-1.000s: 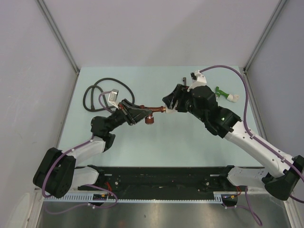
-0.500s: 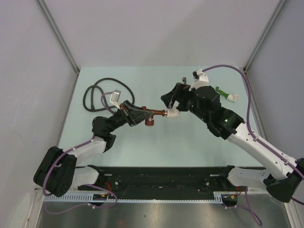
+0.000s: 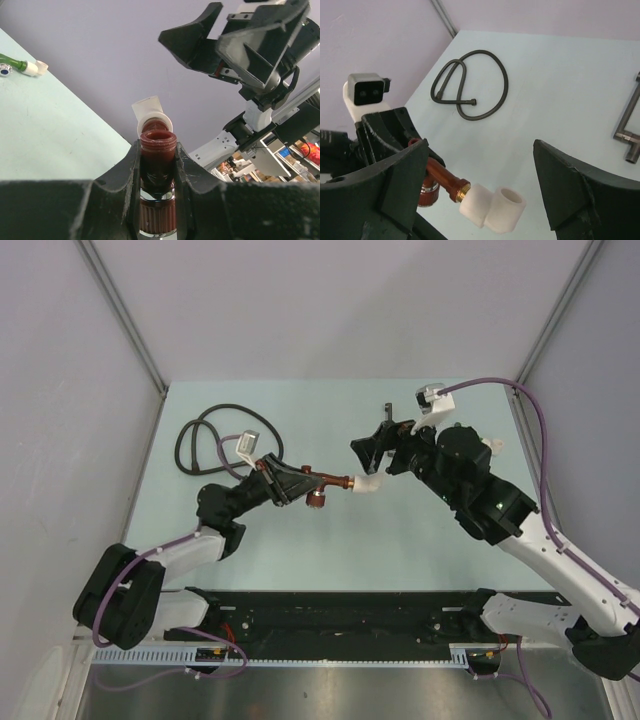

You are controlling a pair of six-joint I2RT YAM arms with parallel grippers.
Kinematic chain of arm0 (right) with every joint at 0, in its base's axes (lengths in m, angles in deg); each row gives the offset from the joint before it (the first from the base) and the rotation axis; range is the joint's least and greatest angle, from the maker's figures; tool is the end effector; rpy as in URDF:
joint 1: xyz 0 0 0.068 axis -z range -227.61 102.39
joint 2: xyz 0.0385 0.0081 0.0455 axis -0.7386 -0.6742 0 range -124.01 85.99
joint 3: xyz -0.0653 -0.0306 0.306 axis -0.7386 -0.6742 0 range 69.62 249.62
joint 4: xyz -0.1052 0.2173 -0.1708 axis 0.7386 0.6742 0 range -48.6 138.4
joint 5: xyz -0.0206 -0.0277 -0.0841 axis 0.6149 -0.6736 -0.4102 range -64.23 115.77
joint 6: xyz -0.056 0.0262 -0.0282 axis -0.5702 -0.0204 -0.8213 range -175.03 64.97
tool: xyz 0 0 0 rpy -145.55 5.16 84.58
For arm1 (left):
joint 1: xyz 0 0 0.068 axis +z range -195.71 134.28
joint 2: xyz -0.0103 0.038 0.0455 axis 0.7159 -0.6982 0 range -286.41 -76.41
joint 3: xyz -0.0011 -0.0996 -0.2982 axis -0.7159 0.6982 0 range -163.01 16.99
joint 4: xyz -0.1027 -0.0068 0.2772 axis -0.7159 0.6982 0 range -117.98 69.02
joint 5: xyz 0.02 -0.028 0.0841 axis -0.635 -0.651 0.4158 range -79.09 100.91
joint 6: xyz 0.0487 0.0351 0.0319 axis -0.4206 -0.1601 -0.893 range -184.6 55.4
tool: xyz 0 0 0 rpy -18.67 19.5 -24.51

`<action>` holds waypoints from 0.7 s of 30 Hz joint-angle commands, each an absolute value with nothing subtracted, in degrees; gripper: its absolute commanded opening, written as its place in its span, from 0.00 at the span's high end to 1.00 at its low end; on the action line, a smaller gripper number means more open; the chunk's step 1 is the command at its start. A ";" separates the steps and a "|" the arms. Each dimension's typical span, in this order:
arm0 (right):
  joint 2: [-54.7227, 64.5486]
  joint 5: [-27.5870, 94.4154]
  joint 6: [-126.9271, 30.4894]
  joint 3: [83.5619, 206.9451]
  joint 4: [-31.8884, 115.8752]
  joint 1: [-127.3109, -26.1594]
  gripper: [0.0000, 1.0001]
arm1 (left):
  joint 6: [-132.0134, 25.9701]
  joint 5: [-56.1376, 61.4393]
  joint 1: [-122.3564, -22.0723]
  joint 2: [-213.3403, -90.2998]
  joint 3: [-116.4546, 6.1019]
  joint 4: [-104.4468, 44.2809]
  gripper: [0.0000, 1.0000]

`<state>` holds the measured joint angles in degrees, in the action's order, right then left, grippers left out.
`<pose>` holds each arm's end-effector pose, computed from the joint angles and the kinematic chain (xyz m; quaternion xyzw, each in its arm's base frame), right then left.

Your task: Install the water faucets

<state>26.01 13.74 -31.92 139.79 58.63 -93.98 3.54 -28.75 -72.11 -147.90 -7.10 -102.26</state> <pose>0.1871 0.1797 0.4723 -0.0822 0.7438 0.3108 0.5860 0.2179 -0.1470 0.2904 0.0947 0.5629 -0.7093 0.4135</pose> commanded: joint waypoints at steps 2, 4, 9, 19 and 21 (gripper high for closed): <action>31.76 20.67 -49.91 137.30 55.81 -95.85 0.14 | 7.03 -28.11 -72.52 -148.83 -7.53 -127.03 1.00; 33.60 20.41 -56.68 134.50 55.99 -97.34 0.15 | 7.91 -27.94 -72.43 -149.19 -7.62 -127.03 1.00; 38.97 20.85 -68.19 128.87 57.39 -100.52 0.15 | 9.22 -27.94 -72.26 -149.01 -7.70 -126.94 1.00; 42.23 20.24 -75.33 121.92 53.53 -105.70 0.12 | 15.46 -27.50 -68.92 -148.40 -8.41 -126.94 1.00; 41.70 19.97 -75.86 121.74 53.09 -106.23 0.12 | 16.78 -27.23 -68.22 -148.05 -8.49 -126.94 1.00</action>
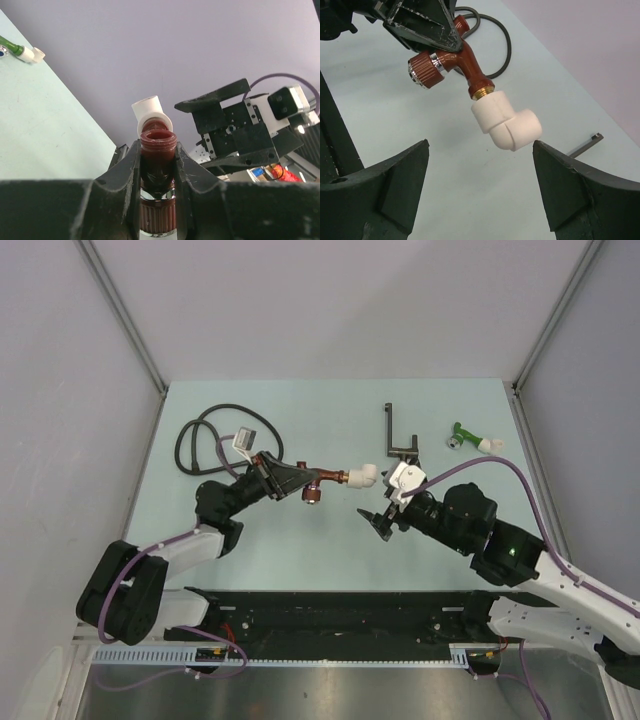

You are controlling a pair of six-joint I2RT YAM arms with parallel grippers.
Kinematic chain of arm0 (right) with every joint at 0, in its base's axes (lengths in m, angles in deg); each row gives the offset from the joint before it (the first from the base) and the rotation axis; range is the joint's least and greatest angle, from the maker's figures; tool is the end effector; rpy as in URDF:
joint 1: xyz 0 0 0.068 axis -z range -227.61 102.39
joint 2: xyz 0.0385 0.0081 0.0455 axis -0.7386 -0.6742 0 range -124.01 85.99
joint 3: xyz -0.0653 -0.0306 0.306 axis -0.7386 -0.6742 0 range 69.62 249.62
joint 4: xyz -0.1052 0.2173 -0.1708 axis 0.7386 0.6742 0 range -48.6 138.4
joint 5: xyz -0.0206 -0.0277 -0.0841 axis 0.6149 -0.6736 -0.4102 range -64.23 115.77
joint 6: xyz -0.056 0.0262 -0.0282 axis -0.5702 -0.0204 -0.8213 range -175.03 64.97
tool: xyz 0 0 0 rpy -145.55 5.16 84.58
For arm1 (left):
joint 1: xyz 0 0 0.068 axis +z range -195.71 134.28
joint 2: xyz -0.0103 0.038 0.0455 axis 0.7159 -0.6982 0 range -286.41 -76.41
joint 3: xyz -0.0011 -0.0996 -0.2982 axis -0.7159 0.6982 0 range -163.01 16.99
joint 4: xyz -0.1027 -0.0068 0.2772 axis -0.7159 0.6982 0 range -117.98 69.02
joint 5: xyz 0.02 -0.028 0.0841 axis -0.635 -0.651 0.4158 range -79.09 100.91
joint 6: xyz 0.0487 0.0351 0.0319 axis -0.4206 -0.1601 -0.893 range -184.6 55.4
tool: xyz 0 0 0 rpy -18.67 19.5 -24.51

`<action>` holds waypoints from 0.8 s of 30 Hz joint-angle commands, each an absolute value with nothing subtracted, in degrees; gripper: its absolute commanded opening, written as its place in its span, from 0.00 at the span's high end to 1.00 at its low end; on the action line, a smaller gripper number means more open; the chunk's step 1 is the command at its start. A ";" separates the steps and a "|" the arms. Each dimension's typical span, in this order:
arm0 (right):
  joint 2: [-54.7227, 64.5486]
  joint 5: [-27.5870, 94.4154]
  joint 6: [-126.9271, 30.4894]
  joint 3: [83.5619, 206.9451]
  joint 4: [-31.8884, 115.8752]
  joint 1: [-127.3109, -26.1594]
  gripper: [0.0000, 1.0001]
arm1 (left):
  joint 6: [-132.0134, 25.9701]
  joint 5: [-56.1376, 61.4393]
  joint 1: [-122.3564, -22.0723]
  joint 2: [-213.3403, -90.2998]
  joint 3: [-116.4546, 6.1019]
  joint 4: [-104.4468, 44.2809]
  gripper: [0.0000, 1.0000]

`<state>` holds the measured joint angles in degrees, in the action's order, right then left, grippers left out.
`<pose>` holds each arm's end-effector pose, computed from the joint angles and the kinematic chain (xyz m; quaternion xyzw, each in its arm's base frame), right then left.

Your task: Install the water faucets

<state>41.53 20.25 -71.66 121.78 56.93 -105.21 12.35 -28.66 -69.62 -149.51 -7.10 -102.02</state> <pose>0.1110 0.1651 0.4080 -0.4290 0.6195 0.1957 0.6276 0.2288 -0.1394 0.2832 0.0298 0.5796 -0.7277 0.3655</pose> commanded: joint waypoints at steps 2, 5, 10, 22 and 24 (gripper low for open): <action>41.26 20.06 -76.21 121.74 52.56 -106.23 0.12 | 18.36 -27.15 -67.86 -147.70 -8.58 -126.94 1.00; 40.91 21.90 -78.05 121.65 51.07 -106.23 0.09 | 20.38 -26.97 -67.42 -147.08 -8.93 -126.94 1.00; 42.04 24.27 -82.36 118.67 47.03 -106.23 0.08 | 23.63 -27.15 -66.28 -145.32 -7.89 -126.94 1.00; 40.12 31.05 -96.60 116.73 39.20 -106.23 0.05 | 29.35 -28.54 -61.98 -141.81 -5.95 -125.89 1.00; 39.94 31.48 -98.09 116.73 38.41 -106.14 0.05 | 29.53 -28.64 -60.92 -141.19 -4.81 -125.71 1.00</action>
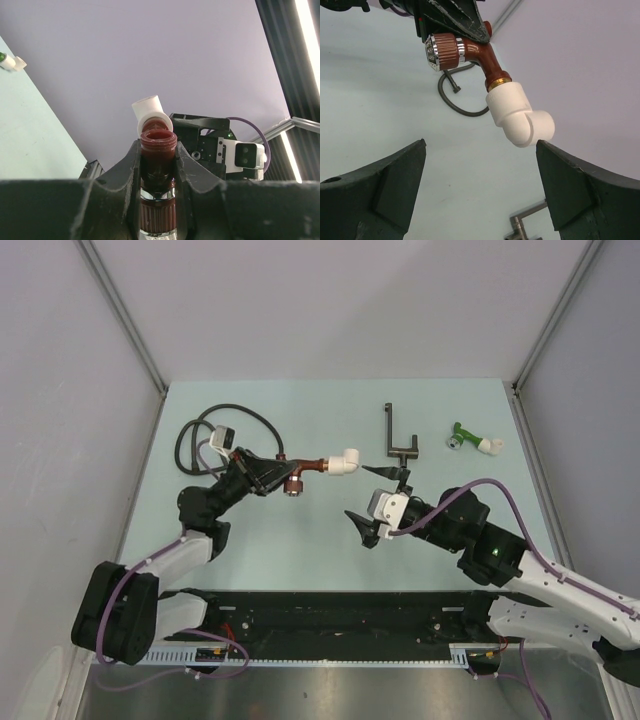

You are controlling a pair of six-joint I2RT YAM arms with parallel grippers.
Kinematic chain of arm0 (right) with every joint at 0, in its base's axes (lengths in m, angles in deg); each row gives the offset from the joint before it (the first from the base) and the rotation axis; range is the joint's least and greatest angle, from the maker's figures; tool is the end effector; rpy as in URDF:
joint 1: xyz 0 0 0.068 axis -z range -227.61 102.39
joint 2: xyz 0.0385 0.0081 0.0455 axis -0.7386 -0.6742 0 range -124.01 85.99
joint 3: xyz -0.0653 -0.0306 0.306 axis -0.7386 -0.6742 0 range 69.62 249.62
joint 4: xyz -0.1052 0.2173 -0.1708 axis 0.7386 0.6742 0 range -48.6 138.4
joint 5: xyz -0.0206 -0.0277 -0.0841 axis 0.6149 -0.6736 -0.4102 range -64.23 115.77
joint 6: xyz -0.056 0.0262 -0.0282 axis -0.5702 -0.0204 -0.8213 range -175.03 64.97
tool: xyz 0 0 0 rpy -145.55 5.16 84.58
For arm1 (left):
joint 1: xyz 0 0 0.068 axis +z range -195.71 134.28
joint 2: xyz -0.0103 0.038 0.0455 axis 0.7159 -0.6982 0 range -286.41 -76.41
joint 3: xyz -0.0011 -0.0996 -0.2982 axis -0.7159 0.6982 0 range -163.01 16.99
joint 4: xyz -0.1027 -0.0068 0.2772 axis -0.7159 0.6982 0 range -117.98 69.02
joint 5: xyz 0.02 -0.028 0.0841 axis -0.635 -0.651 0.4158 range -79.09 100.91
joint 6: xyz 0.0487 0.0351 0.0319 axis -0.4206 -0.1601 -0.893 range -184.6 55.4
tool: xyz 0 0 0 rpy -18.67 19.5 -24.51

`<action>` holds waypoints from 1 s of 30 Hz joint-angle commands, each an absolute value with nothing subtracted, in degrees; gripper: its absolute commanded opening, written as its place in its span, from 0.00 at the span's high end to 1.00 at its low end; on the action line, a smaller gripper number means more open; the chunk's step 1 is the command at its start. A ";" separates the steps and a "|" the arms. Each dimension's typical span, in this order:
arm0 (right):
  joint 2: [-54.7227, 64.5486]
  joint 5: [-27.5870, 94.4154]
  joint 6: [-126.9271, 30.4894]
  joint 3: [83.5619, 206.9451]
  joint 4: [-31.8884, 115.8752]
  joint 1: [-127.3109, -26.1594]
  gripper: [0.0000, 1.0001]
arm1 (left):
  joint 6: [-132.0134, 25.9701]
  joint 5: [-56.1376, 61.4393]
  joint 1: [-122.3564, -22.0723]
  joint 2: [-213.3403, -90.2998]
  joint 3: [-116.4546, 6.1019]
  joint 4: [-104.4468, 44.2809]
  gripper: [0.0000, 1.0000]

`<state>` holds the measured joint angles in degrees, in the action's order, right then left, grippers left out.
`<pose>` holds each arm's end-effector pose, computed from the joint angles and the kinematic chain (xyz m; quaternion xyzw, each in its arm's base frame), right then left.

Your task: Install the water faucets

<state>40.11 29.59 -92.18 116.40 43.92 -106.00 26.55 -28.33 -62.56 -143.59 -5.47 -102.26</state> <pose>0.1097 0.1851 0.3945 -0.5462 0.4645 0.1518 0.6803 0.2237 -0.1038 0.2983 -0.0550 0.5530 -0.7579 0.3417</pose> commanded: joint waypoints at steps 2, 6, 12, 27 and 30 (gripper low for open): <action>39.50 31.57 -99.59 116.64 37.28 -106.06 0.05 | 29.53 -29.25 -59.52 -140.58 -4.28 -125.54 0.99; 37.39 32.80 -102.75 116.73 34.90 -105.62 0.05 | 29.70 -30.57 -58.11 -139.78 -3.84 -125.28 1.00; 33.44 34.56 -107.32 116.73 32.26 -105.62 0.08 | 29.88 -31.89 -57.14 -138.90 -3.40 -125.19 1.00; 28.96 33.95 -110.32 116.73 26.11 -104.30 0.14 | 30.58 -33.03 -56.26 -138.38 -4.01 -125.19 1.00; 28.34 34.12 -110.40 116.73 26.54 -103.86 0.15 | 30.58 -33.30 -56.26 -138.20 -4.01 -125.19 1.00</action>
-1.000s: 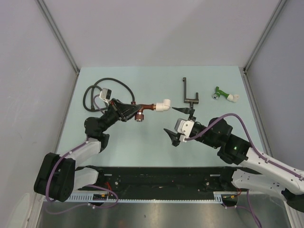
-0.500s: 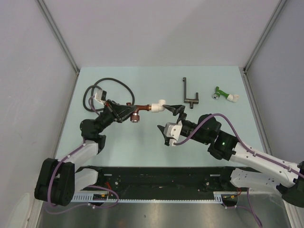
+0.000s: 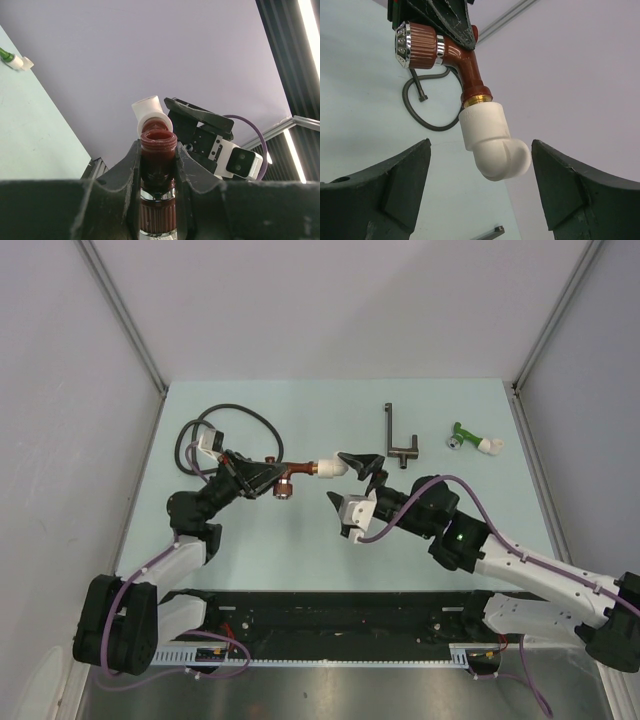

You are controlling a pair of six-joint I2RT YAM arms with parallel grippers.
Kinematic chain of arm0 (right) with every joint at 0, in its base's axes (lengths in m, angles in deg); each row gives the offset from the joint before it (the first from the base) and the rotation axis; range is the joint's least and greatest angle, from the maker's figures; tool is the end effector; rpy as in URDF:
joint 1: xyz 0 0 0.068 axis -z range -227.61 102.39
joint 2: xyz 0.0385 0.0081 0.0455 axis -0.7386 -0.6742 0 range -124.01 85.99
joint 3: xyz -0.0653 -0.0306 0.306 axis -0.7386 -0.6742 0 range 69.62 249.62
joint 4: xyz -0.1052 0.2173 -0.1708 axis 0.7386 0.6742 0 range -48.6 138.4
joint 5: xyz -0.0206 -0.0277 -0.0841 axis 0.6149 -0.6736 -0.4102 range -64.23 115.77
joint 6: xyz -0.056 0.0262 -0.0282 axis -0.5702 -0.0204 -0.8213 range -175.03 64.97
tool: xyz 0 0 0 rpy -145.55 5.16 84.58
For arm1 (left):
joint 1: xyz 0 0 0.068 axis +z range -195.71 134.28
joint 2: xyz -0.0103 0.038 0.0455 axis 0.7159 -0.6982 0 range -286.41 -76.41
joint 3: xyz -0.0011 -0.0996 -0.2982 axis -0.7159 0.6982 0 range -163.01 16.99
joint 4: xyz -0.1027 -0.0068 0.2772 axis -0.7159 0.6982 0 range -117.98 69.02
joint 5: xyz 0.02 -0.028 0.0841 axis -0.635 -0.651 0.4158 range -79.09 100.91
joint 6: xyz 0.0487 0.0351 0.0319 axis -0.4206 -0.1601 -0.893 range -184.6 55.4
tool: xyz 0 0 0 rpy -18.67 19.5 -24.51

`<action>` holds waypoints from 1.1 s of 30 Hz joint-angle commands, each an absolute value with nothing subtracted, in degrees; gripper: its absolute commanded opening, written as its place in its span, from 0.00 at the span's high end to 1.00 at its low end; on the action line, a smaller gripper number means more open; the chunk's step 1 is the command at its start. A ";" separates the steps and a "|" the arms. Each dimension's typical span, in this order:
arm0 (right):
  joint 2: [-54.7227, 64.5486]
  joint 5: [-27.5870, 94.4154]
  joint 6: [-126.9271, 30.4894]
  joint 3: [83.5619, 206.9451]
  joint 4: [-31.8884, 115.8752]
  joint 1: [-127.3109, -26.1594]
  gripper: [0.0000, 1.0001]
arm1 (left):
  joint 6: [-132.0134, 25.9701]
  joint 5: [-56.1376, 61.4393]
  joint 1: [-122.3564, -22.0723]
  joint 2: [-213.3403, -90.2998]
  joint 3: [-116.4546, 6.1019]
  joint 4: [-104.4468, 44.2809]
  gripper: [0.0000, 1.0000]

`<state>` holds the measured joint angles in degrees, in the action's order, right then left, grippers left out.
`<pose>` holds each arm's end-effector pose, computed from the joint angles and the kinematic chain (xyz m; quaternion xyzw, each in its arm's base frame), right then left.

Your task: Install the water faucets

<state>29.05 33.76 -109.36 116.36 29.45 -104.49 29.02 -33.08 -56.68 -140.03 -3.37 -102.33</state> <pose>0.1402 0.2287 0.3837 -0.6014 0.3511 0.0644 0.7148 0.2152 -0.0803 0.2978 -0.0562 0.5577 -0.7514 0.3481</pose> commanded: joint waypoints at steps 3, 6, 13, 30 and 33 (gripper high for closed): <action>27.46 34.21 -110.23 116.82 26.55 -103.42 0.17 | 30.58 -33.56 -56.26 -138.11 -4.28 -125.19 1.00; 26.93 35.00 -110.05 116.82 26.11 -102.98 0.19 | 30.41 -34.09 -56.26 -138.03 -4.63 -125.19 1.00; 26.49 37.02 -108.91 117.52 26.19 -102.36 0.40 | 29.53 -34.97 -56.26 -137.76 -5.42 -125.27 1.00; 24.74 46.95 -95.56 124.81 35.24 -101.31 1.00 | 19.97 -41.29 -56.17 -133.72 -2.87 -126.68 1.00; 24.12 47.92 -89.50 127.53 37.88 -100.08 1.00 | 15.58 -41.03 -56.17 -131.53 -2.17 -126.86 1.00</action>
